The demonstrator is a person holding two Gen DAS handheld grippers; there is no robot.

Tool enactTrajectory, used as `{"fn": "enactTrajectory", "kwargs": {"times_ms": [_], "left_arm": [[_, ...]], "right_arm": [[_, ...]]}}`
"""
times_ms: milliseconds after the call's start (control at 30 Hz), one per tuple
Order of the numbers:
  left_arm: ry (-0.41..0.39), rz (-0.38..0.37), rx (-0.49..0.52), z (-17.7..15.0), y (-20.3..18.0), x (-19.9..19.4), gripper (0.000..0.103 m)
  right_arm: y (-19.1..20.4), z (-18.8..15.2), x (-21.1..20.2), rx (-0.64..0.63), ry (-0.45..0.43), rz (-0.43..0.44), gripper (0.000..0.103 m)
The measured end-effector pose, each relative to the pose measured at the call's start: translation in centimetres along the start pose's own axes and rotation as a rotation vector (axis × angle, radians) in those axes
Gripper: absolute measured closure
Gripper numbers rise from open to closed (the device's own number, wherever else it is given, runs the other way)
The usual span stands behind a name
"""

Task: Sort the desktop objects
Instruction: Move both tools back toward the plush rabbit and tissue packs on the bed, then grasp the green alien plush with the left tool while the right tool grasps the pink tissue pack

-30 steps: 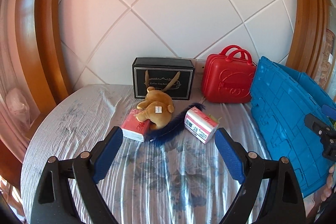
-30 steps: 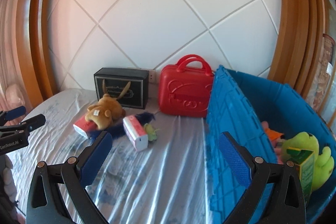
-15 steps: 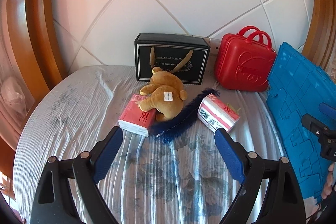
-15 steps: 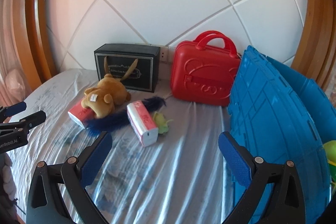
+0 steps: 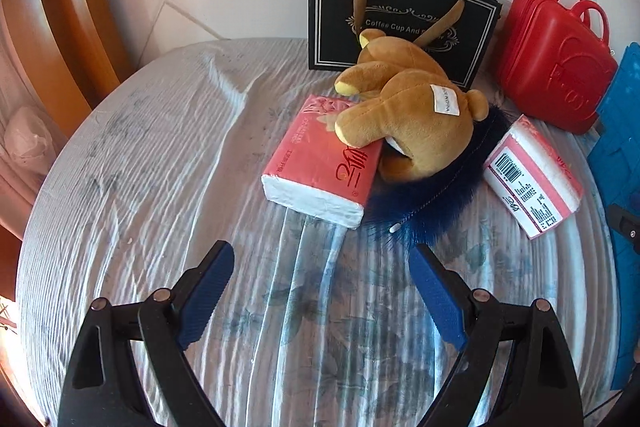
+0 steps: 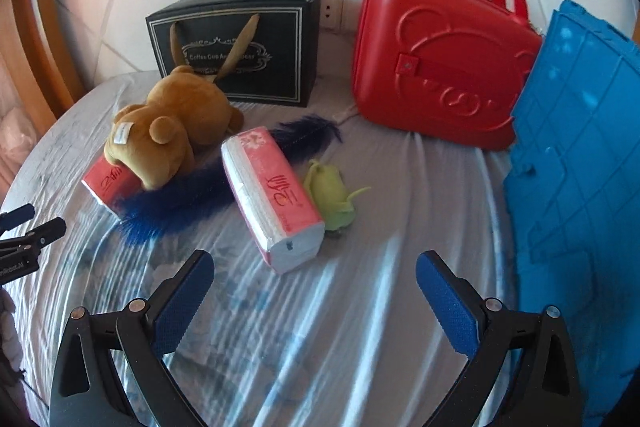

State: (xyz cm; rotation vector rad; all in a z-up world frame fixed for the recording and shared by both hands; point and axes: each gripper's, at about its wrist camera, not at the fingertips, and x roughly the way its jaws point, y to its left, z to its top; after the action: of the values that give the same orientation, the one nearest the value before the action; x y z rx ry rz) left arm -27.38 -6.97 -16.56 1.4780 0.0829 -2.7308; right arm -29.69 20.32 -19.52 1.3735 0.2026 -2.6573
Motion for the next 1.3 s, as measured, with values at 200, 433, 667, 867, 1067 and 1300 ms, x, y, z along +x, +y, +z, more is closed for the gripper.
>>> {"fn": "enactTrajectory", "kwargs": {"times_ms": [200, 433, 667, 867, 1067, 1300], "left_arm": [[-0.021, -0.042, 0.051, 2.5, -2.4, 1.8, 0.013], [-0.009, -0.119, 0.127, 3.4, -6.9, 3.8, 0.013], [0.067, -0.140, 0.225, 3.0, -10.6, 7.4, 0.013], [0.060, -0.165, 0.236, 3.2, -11.9, 7.5, 0.013], [0.057, -0.202, 0.272, 2.7, -14.0, 6.5, 0.013], [0.045, -0.276, 0.280, 2.8, -19.2, 5.5, 0.013]], "right_arm": [[0.2, 0.9, 2.8, -0.015, 0.021, 0.013, 0.000], [0.1, 1.7, 4.7, -0.021, 0.023, 0.028, 0.000], [-0.7, 2.6, 7.5, -0.009, 0.043, 0.100, 0.001], [-0.6, 1.9, 9.3, -0.008, 0.059, 0.168, 0.043], [-2.8, -1.1, 4.9, 0.050, 0.018, 0.166, 0.048], [-7.8, -4.1, -1.2, 0.158, -0.117, -0.042, 0.051]]}}
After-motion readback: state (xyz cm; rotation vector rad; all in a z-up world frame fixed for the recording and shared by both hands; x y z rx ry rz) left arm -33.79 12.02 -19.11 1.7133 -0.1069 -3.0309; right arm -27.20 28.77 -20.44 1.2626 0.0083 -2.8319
